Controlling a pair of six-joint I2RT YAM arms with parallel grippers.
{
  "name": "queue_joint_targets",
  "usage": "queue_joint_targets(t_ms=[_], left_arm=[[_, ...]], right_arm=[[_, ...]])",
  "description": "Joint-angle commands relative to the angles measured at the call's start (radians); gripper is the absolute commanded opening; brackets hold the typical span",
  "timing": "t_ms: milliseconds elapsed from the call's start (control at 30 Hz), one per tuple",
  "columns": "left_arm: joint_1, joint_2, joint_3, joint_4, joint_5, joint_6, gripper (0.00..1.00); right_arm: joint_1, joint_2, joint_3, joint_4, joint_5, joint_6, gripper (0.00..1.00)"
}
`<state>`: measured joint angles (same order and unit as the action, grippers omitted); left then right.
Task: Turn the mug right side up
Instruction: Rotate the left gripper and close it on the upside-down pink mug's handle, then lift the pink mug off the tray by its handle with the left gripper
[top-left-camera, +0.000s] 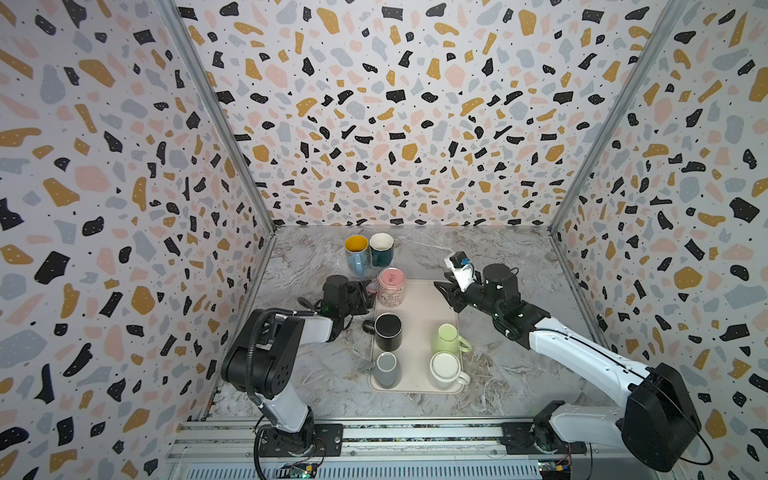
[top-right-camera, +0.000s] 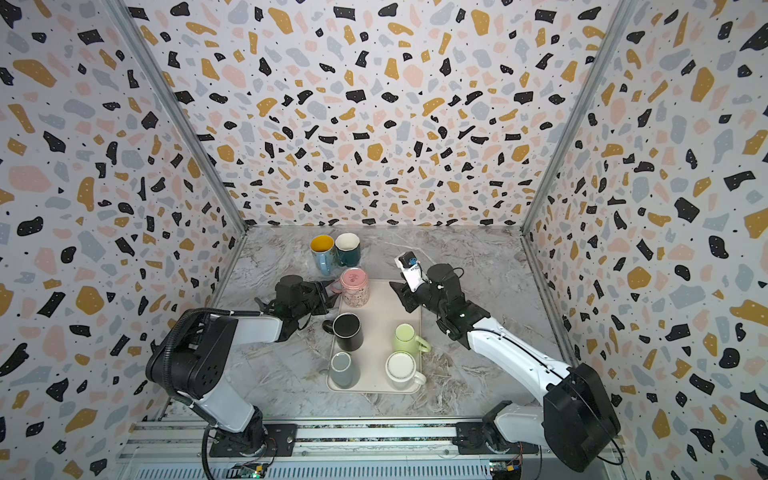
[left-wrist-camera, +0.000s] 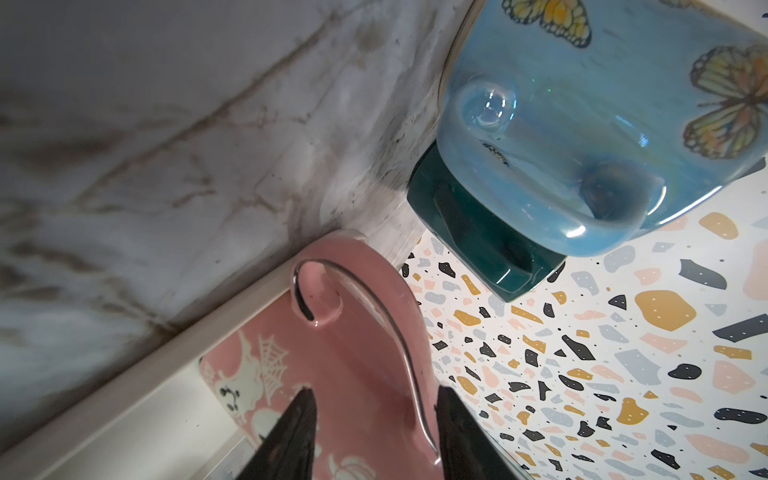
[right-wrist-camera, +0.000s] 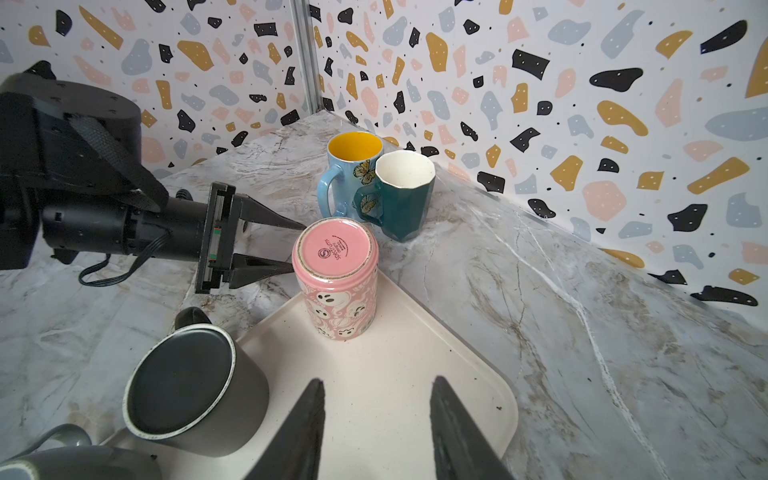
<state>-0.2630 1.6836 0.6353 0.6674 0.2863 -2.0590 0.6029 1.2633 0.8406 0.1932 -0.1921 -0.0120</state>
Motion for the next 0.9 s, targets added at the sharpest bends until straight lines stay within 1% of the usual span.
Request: queue_joint_targets(t_ms=[0,467,867], left_arm=[[0.001,0.020,0.030,0.065,-0.008,-0.013,0.48],[0.016,0.107,0.116,0.098,0.000,0.000,0.48],[0.021,0.168,0.144,0.112,0.006,0.004,0.48]], right_arm=[[-0.004,-0.004,0.044,-0.004,-0.013,0.007,0.43],[-0.003,-0.001,0.048,-0.016,0.000,0.006,0.43],[-0.003,0.018,0.056,-0.016,0.009,0.010,0.43]])
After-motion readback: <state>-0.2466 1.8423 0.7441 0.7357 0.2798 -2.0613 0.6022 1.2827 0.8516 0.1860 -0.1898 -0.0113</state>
